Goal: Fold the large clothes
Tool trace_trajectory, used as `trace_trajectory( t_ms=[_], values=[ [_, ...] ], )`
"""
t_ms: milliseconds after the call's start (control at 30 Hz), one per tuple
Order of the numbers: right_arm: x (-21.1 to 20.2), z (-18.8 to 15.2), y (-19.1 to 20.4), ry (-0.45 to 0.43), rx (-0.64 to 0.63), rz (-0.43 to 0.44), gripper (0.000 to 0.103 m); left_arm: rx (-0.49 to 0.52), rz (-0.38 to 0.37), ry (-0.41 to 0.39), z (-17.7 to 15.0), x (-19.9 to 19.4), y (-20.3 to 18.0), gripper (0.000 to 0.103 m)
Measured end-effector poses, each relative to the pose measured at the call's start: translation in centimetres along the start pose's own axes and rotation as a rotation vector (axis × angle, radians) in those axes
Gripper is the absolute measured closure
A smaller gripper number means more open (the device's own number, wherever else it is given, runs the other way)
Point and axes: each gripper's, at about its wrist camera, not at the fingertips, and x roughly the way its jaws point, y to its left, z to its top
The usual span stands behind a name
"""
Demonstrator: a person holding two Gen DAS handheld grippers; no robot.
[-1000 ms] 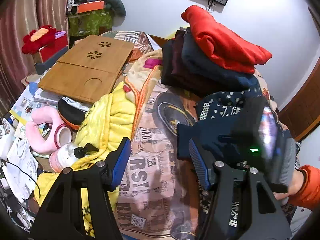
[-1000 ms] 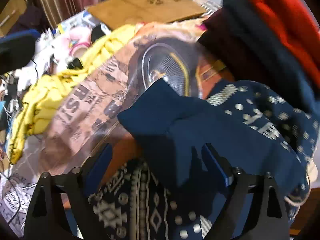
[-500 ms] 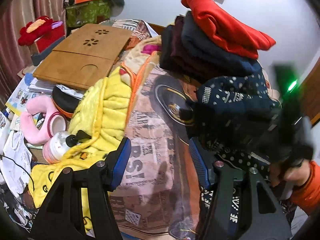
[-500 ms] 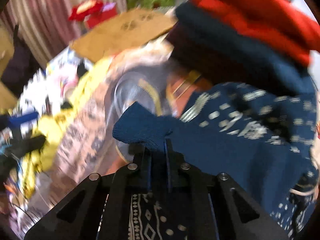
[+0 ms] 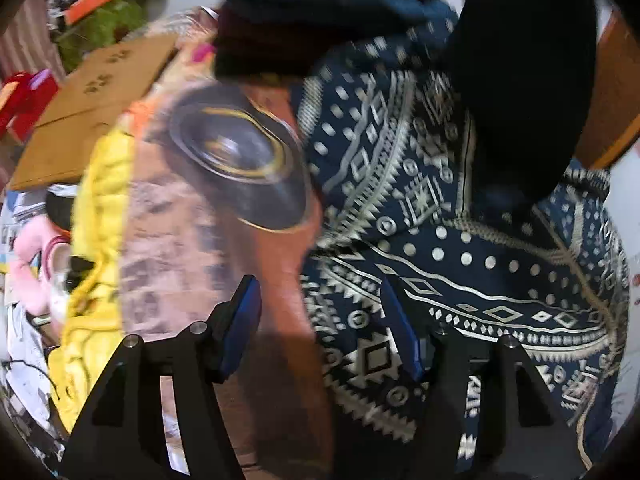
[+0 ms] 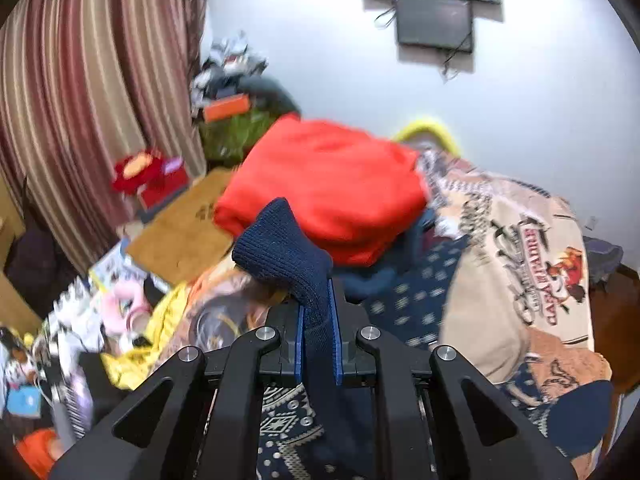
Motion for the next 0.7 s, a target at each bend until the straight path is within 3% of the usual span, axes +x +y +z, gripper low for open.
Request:
trace_trajectory(
  t_ms=[133, 267, 400, 700],
  values=[
    [-1.8, 0.5, -2.4, -0.050, 0.044, -0.026, 0.093, -0.007, 0.090, 0.053, 0.8, 2.9, -0.5, 0.041],
    [-4.2, 0.4, -5.1, -0.106, 0.102, -0.049, 0.093, -0.100, 0.143, 0.021, 2.0, 3.3, 0.8, 0.041],
    [-5.7, -0.3, -7.4, -0.112, 0.136, -0.076, 0.093, -0.192, 0.127, -0.005, 2.7, 2.7, 2.7, 0.041],
    [-5.8, -5.5, -11.3, -0.008, 0.190, -0.138, 0.093, -0.219, 0.109, 0.005, 3.0, 2.7, 4.4, 0.041]
  ],
)
